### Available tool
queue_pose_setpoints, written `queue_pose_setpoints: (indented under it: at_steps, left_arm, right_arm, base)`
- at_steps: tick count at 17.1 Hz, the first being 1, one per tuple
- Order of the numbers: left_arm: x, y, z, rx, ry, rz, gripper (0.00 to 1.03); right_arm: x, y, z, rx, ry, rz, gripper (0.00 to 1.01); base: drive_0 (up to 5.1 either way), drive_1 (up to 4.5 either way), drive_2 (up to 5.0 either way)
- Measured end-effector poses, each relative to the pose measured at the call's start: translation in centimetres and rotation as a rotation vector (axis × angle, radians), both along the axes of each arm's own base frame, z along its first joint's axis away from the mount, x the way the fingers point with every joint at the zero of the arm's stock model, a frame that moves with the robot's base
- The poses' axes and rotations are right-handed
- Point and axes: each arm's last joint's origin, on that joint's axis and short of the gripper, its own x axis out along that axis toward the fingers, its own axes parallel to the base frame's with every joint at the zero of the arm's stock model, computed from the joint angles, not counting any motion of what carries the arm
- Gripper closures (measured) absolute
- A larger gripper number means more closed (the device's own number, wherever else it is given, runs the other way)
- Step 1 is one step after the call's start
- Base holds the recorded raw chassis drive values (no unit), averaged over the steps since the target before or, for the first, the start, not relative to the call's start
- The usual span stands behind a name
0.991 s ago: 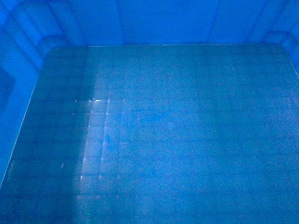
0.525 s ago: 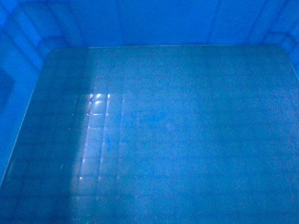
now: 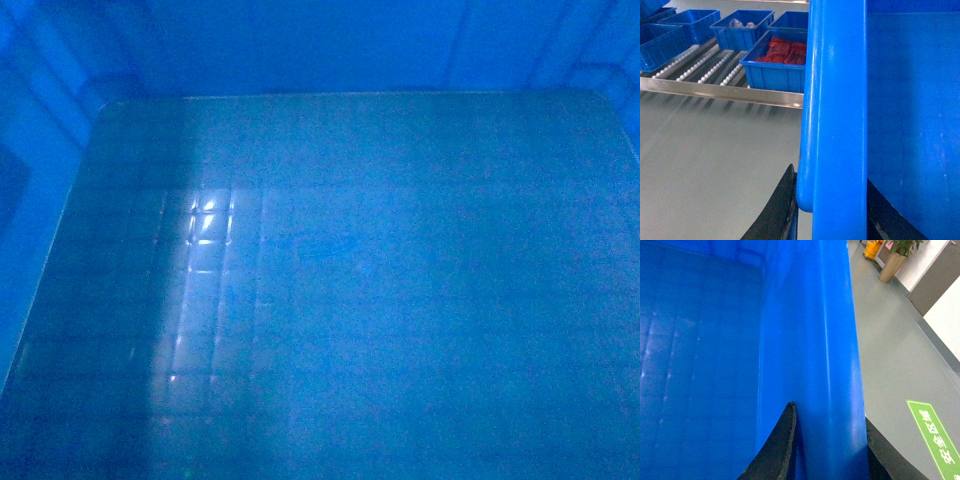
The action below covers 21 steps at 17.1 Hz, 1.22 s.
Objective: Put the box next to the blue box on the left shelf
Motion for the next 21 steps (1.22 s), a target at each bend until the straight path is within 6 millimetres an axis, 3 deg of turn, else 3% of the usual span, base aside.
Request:
queue_pose_setpoints:
  at_steps: [19, 21]
  left_arm:
    - [0.0, -0.01, -0.01, 0.0, 0.001, -0.001, 0.84]
    - [0.01, 0.0, -0.01, 0.001, 0.001, 0.0, 0.84]
  right_arm:
    - [-0.01, -0.01, 0.0, -0.001, 0.0, -0.001, 0.79]
    - [0.0, 0.0, -0.02, -0.002, 0.002, -0.001, 0.79]
  base:
    - [0.0, 4.33, -4.2]
    - [0.0, 0.0, 0.0]
